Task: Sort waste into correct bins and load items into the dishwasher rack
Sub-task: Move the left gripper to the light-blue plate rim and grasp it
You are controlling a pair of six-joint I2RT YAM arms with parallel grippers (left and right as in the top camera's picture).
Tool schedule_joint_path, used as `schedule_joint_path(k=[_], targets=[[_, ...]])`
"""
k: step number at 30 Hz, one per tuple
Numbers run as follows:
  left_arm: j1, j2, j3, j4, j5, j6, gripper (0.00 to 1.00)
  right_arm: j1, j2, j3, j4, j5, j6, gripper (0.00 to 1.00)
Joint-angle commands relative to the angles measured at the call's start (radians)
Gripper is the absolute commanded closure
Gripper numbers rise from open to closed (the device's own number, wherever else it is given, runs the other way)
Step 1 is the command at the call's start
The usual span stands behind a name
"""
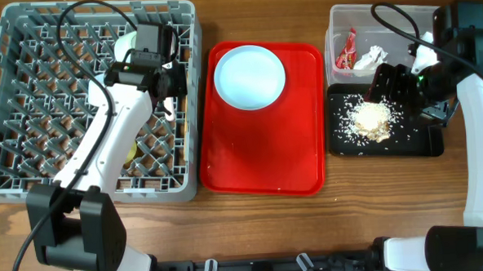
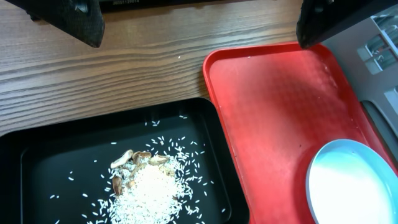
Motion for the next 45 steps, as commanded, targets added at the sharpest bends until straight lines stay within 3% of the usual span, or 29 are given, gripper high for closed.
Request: schedule_joint_path(k=[1,7,13,20,25,29,33,38,40,42,45], targets=[[0.002,0.002,-0.001,0.006,0.041,0.015,0.57,-0.002,-0.014,0.021,0.000,-0.008,-0.019,0.01],[-0.091,-0.026,0.028,0.027,0.103,0.020,0.39,-0.002,-0.014,0.021,0.000,-0.005,-0.020,0.00],[-0.262,0.013,0.031,0.201,0.103,0.090,0.27,-0.002,-0.014,0.021,0.001,-0.005,-0.019,0.00],[-0.405,0.214,0.031,0.291,0.102,0.340,0.23,-0.002,-0.014,0.021,0.001,-0.005,-0.018,0.00],[-0.434,0.330,0.031,0.332,0.047,0.359,0.18,-0.002,-0.014,0.021,0.000,-0.005,-0.020,0.00],[-0.435,0.361,0.031,0.324,0.047,0.355,0.25,-0.002,-0.014,0.021,0.004,-0.005,-0.020,0.00],[-0.438,0.387,0.031,0.270,0.051,0.348,0.47,-0.002,-0.014,0.021,0.003,-0.005,-0.020,0.00],[-0.463,0.404,0.031,0.207,0.047,0.360,0.59,-0.002,-0.014,0.021,0.003,-0.005,-0.019,0.01],[-0.475,0.404,0.031,0.212,0.026,0.360,0.67,-0.002,-0.014,0.021,0.003,-0.005,-0.020,0.00],[-0.479,0.404,0.031,0.214,0.019,0.360,0.87,-0.002,-0.014,0.021,0.004,-0.005,-0.020,0.00],[-0.479,0.404,0.031,0.214,0.013,0.360,0.96,-0.002,-0.014,0.021,0.004,-0.005,-0.021,0.00]])
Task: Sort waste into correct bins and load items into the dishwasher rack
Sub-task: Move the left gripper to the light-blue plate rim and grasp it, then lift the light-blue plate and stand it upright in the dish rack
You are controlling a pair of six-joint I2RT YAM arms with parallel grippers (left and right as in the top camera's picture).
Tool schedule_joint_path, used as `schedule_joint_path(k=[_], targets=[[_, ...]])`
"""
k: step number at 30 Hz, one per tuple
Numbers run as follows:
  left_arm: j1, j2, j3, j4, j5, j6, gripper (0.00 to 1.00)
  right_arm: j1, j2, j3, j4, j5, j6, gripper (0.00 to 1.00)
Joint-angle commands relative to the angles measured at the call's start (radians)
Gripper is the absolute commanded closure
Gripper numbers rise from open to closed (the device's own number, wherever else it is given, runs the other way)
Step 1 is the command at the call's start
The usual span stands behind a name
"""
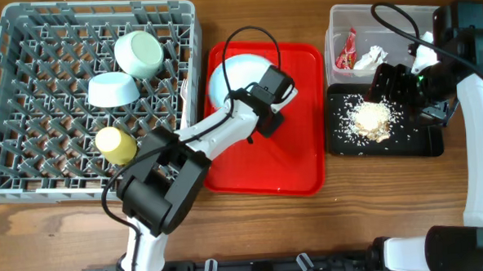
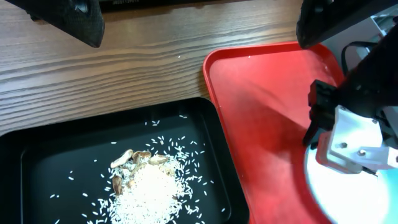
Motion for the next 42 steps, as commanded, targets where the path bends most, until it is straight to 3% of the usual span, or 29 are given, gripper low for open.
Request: schedule_joint_path(k=[1,5,8,11,22,27,29,36,42], targets=[[-0.001,0.032,0.000,-0.011,-0.018,-0.001,0.96,-0.002,-0.014,0.021,0.002,-0.005,-0.020,0.00],[-0.002,0.032,0.000,-0.011,-0.024,0.000,0.96,-0.002,-0.014,0.021,0.002,-0.005,-0.020,0.00],[-0.015,0.022,0.010,-0.011,-0.135,0.000,0.96,-0.002,-0.014,0.021,0.002,-0.005,-0.020,0.00],[-0.033,-0.030,0.021,-0.011,-0.155,-0.001,0.96,-0.002,-0.014,0.021,0.002,-0.005,-0.020,0.00],[-0.035,-0.341,0.023,-0.014,-0.155,-0.036,0.96,-0.002,-0.014,0.021,-0.005,-0.005,-0.019,0.00],[0.034,-0.475,0.023,-0.014,-0.128,-0.173,0.96,-0.002,-0.014,0.021,-0.005,-0.005,-0.020,0.00],[0.086,-0.521,0.023,-0.014,-0.044,-0.225,0.96,-0.002,-0.014,0.021,-0.004,-0.005,-0.020,0.00],[0.362,-0.562,0.022,-0.014,0.452,-0.515,0.96,-0.002,-0.014,0.021,-0.005,-0.005,-0.020,0.00],[0.571,-0.539,0.021,-0.016,0.766,-0.621,0.96,-0.002,-0.014,0.021,-0.002,-0.005,-0.020,0.00]])
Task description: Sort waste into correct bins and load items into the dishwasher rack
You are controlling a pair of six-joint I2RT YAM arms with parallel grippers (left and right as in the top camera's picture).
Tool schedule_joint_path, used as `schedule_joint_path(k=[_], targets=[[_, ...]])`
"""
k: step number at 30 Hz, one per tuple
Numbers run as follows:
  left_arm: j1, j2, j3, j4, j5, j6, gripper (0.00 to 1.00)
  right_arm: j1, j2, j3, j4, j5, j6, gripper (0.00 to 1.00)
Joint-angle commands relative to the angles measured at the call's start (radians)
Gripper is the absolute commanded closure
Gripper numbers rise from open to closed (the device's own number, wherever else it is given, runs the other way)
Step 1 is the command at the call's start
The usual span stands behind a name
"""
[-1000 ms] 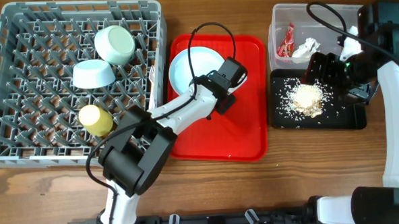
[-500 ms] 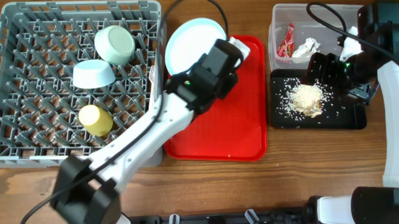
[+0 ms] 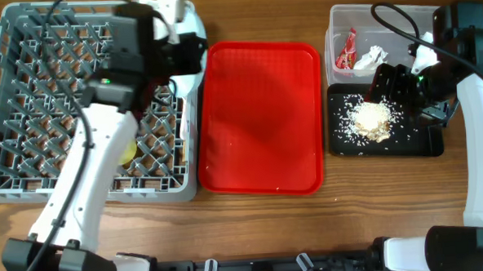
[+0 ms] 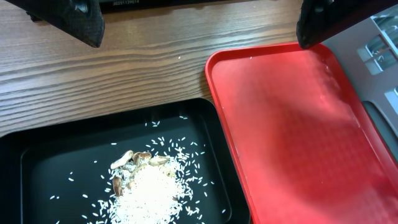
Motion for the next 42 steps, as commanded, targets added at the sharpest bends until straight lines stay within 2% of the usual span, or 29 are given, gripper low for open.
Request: schedule_joint_path(k=[1,4,10,11,12,13,15,18,23,27,29,33,38,42], targets=[[0.091,0.019,0.016,0.003,0.267,-0.099,0.96,-0.002,-0.014,0.021,0.002,-0.005,-0.020,0.00],[0.134,0.071,0.015,0.003,0.367,-0.112,0.96,-0.002,-0.014,0.021,0.002,-0.005,-0.020,0.00],[0.166,0.161,0.015,0.003,0.333,-0.116,0.94,-0.002,-0.014,0.021,-0.002,-0.005,-0.020,0.00],[0.173,0.165,0.015,0.004,0.314,-0.116,0.86,-0.002,-0.014,0.021,-0.002,-0.005,-0.020,0.00],[0.178,0.165,0.015,0.008,0.297,-0.108,0.66,-0.002,-0.014,0.021,-0.001,-0.005,-0.021,0.00],[0.183,0.164,0.016,0.013,0.290,-0.086,0.38,-0.003,-0.014,0.021,0.000,-0.005,-0.021,0.00],[0.200,0.159,0.016,0.009,0.289,-0.039,0.00,-0.002,-0.014,0.021,0.003,-0.005,-0.033,0.00],[0.225,0.136,0.016,-0.023,0.240,0.010,0.00,-0.002,-0.014,0.021,0.009,-0.005,-0.048,0.00],[0.231,0.040,0.016,-0.131,0.030,0.068,0.00,-0.002,-0.014,0.021,0.074,-0.024,-0.126,0.00],[0.180,-0.030,0.016,-0.364,-0.285,0.069,0.00,0.007,-0.017,0.021,0.273,-0.187,-0.150,0.00],[0.159,-0.030,0.016,-0.473,-0.351,0.068,0.00,0.029,-0.017,0.021,0.373,-0.206,-0.136,0.01],[0.156,-0.028,0.016,-0.632,-0.365,0.062,0.00,0.100,-0.011,0.021,0.439,-0.079,-0.117,0.00],[0.152,-0.035,0.015,-0.723,-0.353,0.041,0.00,0.131,-0.024,0.019,0.349,-0.024,-0.114,0.00],[0.106,-0.154,-0.048,-0.710,-0.355,0.069,0.00,0.132,-0.151,-0.079,0.380,-0.023,-0.117,0.00]])
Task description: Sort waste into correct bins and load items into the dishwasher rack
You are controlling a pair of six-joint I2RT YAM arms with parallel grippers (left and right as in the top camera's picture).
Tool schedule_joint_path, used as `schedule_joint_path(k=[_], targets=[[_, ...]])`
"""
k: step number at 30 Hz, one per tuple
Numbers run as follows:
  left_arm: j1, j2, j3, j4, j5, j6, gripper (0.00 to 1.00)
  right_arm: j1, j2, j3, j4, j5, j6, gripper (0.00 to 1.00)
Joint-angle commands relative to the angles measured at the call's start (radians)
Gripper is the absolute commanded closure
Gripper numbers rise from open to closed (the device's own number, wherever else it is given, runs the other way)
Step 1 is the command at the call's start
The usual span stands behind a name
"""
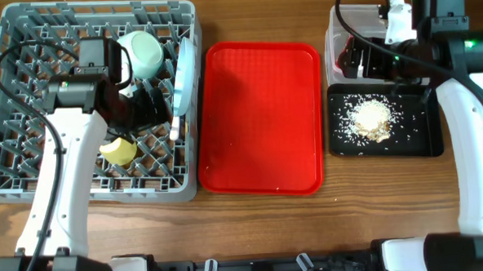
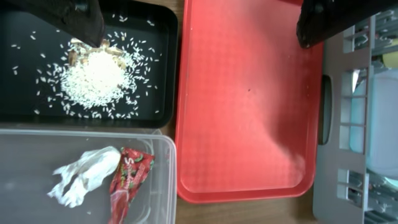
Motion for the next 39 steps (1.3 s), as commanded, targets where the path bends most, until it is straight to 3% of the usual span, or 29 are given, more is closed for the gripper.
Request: schedule_joint_path(k=[1,7,11,14,23,34,39], targets=[[-0.055,-0.171,-0.082,0.031,-0.014,0.028,0.00,0.002,-0.170,-0.111,0.045,0.024,0.014,0.00],[-0.178,-0.655,-0.375,0.274,-0.014,0.029,0.00,0.002,-0.611,-0.532,0.222,0.052,0.052,0.00],[-0.195,-0.877,-0.434,0.271,-0.014,0.020,0.00,0.002,-0.783,-0.611,0.198,0.051,0.052,0.00],[-0.195,-0.963,-0.434,0.234,-0.014,0.020,0.00,0.002,-0.817,-0.611,0.167,0.051,0.053,0.00],[-0.195,-0.997,-0.434,0.090,-0.014,0.020,0.00,0.002,-0.786,-0.611,0.167,0.051,0.053,0.00],[-0.195,-0.997,-0.434,0.086,-0.014,0.020,0.00,0.002,-0.684,-0.612,0.168,0.051,0.053,0.00],[-0.195,-0.997,-0.434,0.086,-0.014,0.020,0.00,0.002,-0.734,-0.636,0.168,0.051,0.053,0.00]])
